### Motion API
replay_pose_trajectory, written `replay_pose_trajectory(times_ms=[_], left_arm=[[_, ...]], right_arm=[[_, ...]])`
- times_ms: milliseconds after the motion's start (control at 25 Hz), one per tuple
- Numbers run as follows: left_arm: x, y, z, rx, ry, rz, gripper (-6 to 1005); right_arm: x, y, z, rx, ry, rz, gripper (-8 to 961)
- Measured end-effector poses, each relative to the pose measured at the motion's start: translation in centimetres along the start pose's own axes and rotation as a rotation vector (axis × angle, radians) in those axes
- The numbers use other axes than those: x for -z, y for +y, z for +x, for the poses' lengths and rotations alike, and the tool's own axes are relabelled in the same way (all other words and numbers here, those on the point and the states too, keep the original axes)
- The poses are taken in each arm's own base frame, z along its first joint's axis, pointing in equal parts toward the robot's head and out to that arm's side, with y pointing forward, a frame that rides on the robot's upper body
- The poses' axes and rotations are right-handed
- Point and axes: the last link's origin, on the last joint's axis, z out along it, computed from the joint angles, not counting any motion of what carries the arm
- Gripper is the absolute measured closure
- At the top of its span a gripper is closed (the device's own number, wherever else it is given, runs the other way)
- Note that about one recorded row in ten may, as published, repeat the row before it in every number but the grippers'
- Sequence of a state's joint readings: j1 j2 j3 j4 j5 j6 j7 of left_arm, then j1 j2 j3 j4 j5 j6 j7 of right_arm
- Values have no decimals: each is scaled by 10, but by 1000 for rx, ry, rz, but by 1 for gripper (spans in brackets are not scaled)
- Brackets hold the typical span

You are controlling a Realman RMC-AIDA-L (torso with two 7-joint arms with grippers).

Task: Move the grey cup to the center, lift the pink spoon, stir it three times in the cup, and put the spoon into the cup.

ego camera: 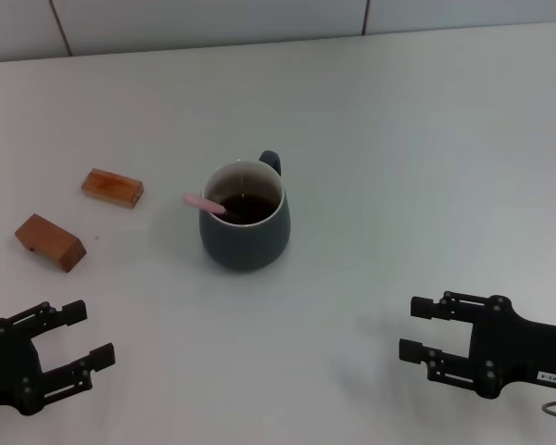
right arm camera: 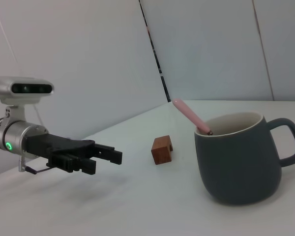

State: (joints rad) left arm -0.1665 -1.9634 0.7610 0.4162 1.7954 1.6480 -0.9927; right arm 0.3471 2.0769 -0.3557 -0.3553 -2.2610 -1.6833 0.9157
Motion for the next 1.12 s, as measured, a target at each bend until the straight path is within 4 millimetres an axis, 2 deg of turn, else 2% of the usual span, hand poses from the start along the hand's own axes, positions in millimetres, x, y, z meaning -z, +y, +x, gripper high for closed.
replay_pose_trajectory(times_ms=[160, 320, 1120], left_arm=[[-4, 0, -1, 24, -16, -15, 250], [-4, 1, -1, 19, -11, -12, 167], [-4, -2, -1, -2, -16, 3, 167]], right_arm=[[0, 1, 1, -2, 1, -2, 321], [2, 2, 3, -8, 2, 1, 321], [-1, 2, 2, -8, 4, -6, 321]])
